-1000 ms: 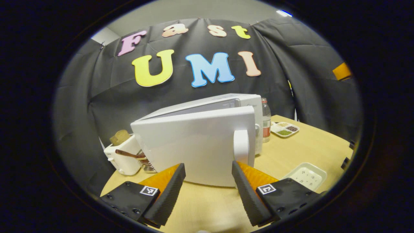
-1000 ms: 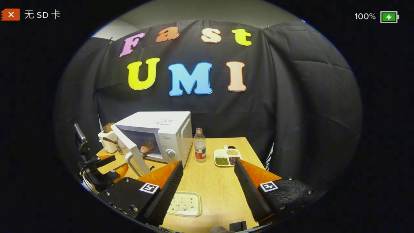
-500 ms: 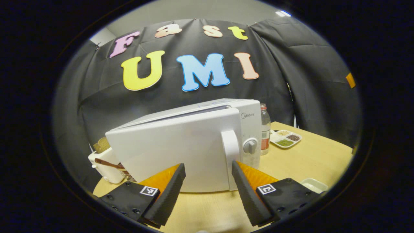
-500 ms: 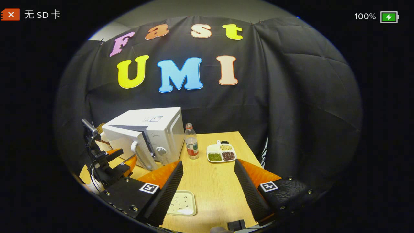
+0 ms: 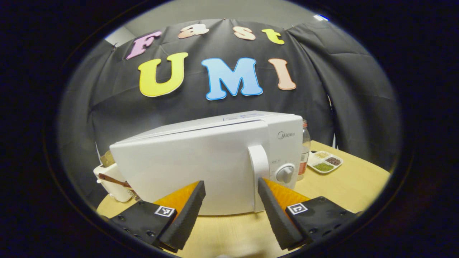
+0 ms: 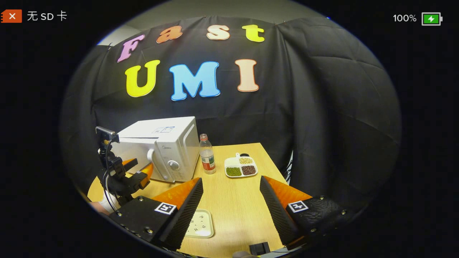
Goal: Open the microwave oven with the left hand, put the food in, and close the microwave oven.
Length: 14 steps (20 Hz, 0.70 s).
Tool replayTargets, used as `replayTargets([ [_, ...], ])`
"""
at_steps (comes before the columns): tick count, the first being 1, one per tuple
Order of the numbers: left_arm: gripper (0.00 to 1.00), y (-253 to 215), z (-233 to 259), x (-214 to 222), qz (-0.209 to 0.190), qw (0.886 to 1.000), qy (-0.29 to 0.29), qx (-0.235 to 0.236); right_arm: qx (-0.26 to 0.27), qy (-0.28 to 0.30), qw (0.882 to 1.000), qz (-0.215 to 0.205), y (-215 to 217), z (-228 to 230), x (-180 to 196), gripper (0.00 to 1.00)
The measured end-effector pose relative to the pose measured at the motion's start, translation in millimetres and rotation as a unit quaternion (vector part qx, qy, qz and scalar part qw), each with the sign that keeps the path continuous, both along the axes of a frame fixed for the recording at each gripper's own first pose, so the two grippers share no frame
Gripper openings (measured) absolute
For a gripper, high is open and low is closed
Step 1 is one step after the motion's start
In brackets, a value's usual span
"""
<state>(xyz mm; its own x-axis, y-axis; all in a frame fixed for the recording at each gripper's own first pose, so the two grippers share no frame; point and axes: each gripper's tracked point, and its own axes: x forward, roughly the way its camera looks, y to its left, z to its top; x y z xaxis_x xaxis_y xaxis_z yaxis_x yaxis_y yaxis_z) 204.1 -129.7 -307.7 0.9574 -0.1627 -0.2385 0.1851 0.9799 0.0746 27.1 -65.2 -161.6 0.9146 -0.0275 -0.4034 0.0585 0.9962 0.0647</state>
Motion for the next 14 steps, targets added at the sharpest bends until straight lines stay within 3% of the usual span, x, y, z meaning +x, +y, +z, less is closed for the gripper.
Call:
replayTargets([
  [2, 1.00, -2, 1, 2, -0.003, 1.000, -0.002, -0.007, 0.001, -0.001, 1.000, -0.001, -1, 2, -1, 0.97],
  [3, 0.95, -1, 1, 10, 0.006, 1.000, -0.009, -0.001, 0.001, -0.001, 1.000, 0.001, 1, 1, -1, 0.97],
  [8, 0.98, -18, -10, 1, 0.005, 1.000, 0.024, 0.009, 0.001, -0.005, 1.000, 0.022, 13, 5, -5, 0.97],
  [14, 0.98, -21, 52, -43, -0.018, 1.000, -0.016, 0.000, 0.008, -0.034, 0.999, 0.021, 11, 28, -2, 0.97],
])
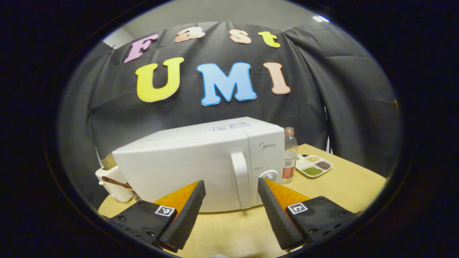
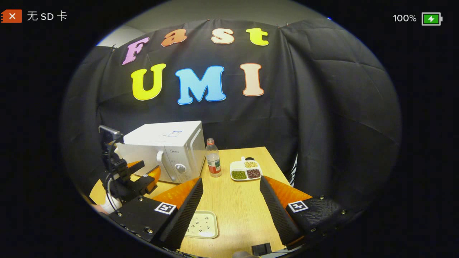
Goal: Open the microwave oven with the left hand, put the food in, and close the microwave oven.
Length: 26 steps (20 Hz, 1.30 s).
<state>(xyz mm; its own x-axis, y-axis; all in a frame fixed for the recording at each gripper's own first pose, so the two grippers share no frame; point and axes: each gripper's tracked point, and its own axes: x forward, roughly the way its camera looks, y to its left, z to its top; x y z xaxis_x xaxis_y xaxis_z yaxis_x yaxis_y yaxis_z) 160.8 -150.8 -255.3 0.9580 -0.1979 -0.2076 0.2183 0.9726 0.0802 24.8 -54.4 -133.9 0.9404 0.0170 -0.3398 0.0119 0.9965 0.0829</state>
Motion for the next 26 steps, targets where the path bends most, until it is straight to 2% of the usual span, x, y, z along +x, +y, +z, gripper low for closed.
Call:
replayTargets([
  [2, 1.00, 14, 34, -24, 0.007, 1.000, -0.020, 0.009, 0.002, -0.019, 1.000, 0.001, -2, 14, 2, 0.97],
  [3, 0.95, 22, 54, -36, 0.011, 0.999, -0.031, 0.013, 0.003, -0.028, 1.000, 0.001, -3, 21, 2, 0.97],
  [6, 0.97, 55, 120, -72, 0.033, 0.997, -0.067, 0.015, 0.008, -0.059, 0.998, 0.008, -5, 51, 2, 0.97],
  [8, 0.94, 82, 161, -92, 0.057, 0.995, -0.080, 0.019, 0.001, -0.086, 0.996, 0.011, -8, 72, 3, 0.97],
  [9, 0.99, 94, 180, -100, 0.069, 0.994, -0.084, 0.020, -0.005, -0.095, 0.995, 0.012, -9, 81, 3, 0.97],
  [11, 0.94, 117, 217, -117, 0.091, 0.991, -0.100, 0.021, -0.005, -0.111, 0.994, 0.016, -7, 100, 3, 0.97],
  [12, 0.99, 130, 232, -125, 0.104, 0.989, -0.106, 0.025, -0.003, -0.117, 0.993, 0.015, -6, 110, 3, 0.97],
  [14, 0.98, 145, 259, -138, 0.117, 0.986, -0.114, 0.028, 0.001, -0.128, 0.992, 0.018, -2, 125, 6, 0.97],
  [18, 1.00, 162, 288, -151, 0.128, 0.984, -0.123, 0.003, -0.004, -0.142, 0.990, 0.016, 4, 145, 11, 0.97],
  [26, 0.99, 171, 312, -161, 0.130, 0.982, -0.133, -0.038, -0.011, -0.152, 0.988, 0.028, 22, 159, 6, 0.97],
])
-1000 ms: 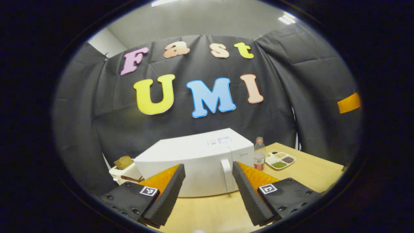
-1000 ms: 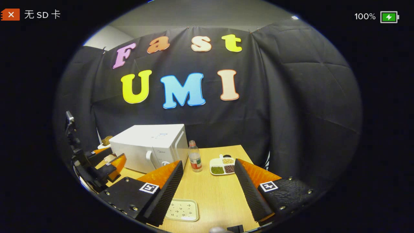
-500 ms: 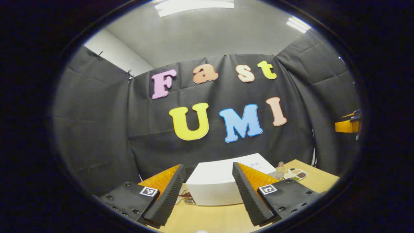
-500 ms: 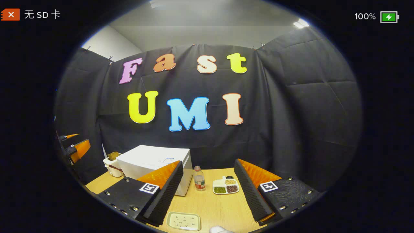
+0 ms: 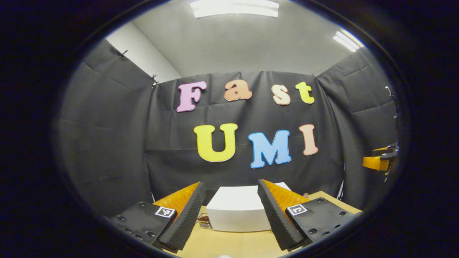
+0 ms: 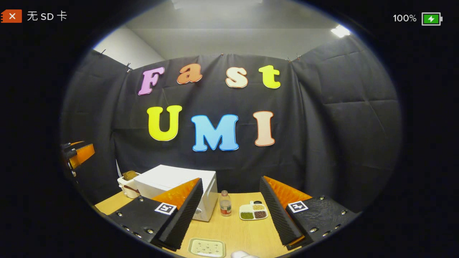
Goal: Open the microwave oven with the left hand, put the food in, and close the microwave oven.
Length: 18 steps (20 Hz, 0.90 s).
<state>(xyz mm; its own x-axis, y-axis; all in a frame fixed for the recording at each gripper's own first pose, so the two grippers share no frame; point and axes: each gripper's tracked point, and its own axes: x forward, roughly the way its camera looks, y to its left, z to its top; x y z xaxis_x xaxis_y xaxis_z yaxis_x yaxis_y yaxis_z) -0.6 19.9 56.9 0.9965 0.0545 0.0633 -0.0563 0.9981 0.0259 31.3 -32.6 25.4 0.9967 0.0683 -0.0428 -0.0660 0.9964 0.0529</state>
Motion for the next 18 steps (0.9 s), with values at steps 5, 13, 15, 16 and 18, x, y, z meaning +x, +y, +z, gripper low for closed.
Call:
replayTargets([
  [5, 1.00, 2, 1, -3, -0.003, 1.000, -0.002, -0.015, -0.007, -0.001, 1.000, 0.002, 7, 3, -2, 0.97],
  [13, 0.97, 15, -9, -5, 0.002, 1.000, 0.004, -0.022, -0.015, -0.001, 1.000, 0.001, 12, 1, -8, 0.97],
  [15, 0.99, 18, -10, -7, 0.003, 1.000, 0.005, -0.022, -0.014, -0.004, 1.000, 0.000, 14, 1, -10, 0.97],
  [16, 0.99, 18, -12, -6, 0.004, 1.000, 0.006, -0.020, -0.014, -0.005, 1.000, 0.001, 14, 2, -11, 0.97],
  [18, 0.99, 19, -12, -7, 0.005, 1.000, 0.008, -0.013, -0.013, -0.006, 1.000, -0.002, 12, 0, -10, 0.97],
])
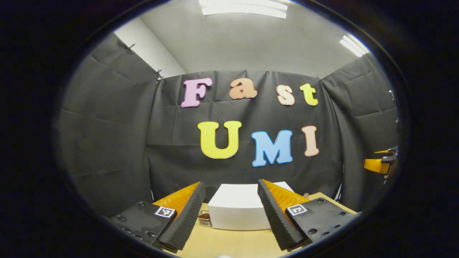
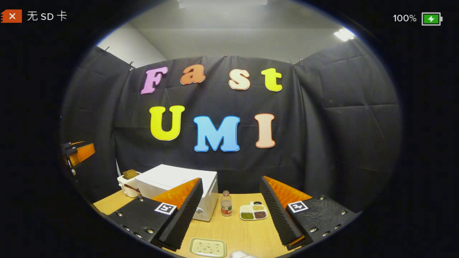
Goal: Open the microwave oven with the left hand, put the food in, and close the microwave oven.
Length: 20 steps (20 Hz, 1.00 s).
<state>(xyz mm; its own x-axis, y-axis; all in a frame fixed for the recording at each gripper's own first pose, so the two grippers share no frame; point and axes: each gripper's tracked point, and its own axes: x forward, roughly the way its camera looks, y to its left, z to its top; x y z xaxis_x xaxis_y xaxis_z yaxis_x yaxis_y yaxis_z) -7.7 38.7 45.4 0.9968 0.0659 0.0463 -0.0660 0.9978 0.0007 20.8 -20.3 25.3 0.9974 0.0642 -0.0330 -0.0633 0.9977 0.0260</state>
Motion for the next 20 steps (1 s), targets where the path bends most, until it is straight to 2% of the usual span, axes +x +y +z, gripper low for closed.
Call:
replayTargets([
  [6, 1.00, -6.2, 4.0, -3.2, -0.003, 1.000, -0.006, 0.011, 0.005, 0.001, 1.000, 0.000, -3.1, 0.1, -1.5, 0.97],
  [9, 0.97, -8.0, 0.1, -4.7, -0.003, 1.000, -0.002, 0.017, 0.006, -0.002, 1.000, -0.001, -3.9, 2.1, -1.6, 0.97],
  [10, 0.99, -8.3, 1.1, -6.0, -0.003, 1.000, -0.003, 0.016, 0.007, -0.001, 1.000, -0.001, -4.8, 2.6, -1.7, 0.97],
  [13, 0.94, -10.0, 2.5, -4.3, -0.003, 1.000, -0.005, 0.013, 0.010, -0.001, 1.000, -0.001, -6.5, 1.8, -1.5, 0.97],
  [14, 0.99, -8.8, 3.3, -3.6, -0.001, 1.000, -0.006, 0.014, 0.010, 0.000, 1.000, 0.000, -6.4, 1.3, -0.7, 0.97],
  [15, 0.97, -9.1, 4.2, -4.4, -0.001, 1.000, -0.007, 0.014, 0.009, 0.001, 1.000, 0.000, -6.1, 0.1, -0.7, 0.97],
  [20, 0.98, -7.6, 3.7, -5.9, 0.001, 1.000, -0.007, 0.015, 0.007, -0.001, 1.000, 0.003, -5.2, 2.4, 0.1, 0.97],
])
